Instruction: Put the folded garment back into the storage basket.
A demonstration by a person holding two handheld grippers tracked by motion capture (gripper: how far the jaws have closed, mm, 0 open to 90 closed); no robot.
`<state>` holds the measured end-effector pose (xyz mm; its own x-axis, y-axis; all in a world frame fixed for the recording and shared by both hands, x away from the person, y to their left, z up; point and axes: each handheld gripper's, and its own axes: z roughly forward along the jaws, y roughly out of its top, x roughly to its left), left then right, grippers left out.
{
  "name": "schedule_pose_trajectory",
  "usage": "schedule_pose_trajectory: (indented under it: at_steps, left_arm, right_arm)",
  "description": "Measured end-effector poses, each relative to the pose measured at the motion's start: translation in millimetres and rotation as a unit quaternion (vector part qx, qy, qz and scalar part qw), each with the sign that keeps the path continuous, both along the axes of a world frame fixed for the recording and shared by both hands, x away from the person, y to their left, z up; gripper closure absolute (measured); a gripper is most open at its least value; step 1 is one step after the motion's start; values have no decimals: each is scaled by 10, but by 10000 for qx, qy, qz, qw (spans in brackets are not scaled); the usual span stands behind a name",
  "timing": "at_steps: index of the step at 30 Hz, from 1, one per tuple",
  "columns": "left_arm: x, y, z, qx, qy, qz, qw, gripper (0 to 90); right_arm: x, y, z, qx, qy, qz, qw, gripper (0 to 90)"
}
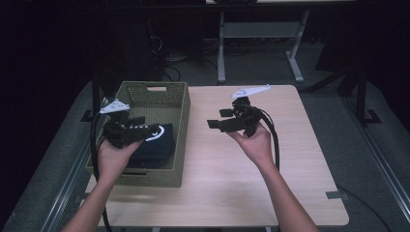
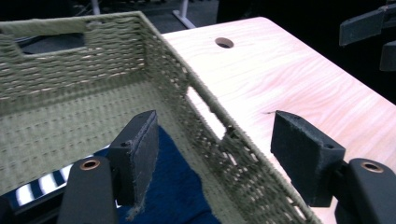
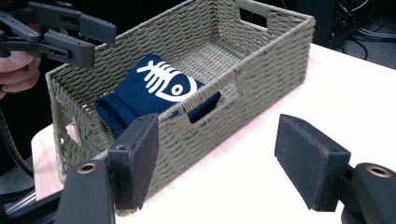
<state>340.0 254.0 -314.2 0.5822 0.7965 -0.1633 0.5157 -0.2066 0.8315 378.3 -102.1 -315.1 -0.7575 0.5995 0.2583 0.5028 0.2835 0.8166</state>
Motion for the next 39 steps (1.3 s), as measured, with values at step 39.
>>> schedule_pose_trajectory:
  at_steps: [39]
  left_arm:
    - [-145, -1198, -121, 17, -71, -1073, 9942, 268]
  right_arm:
    - [-508, -1209, -334, -32, 111, -903, 9958, 264]
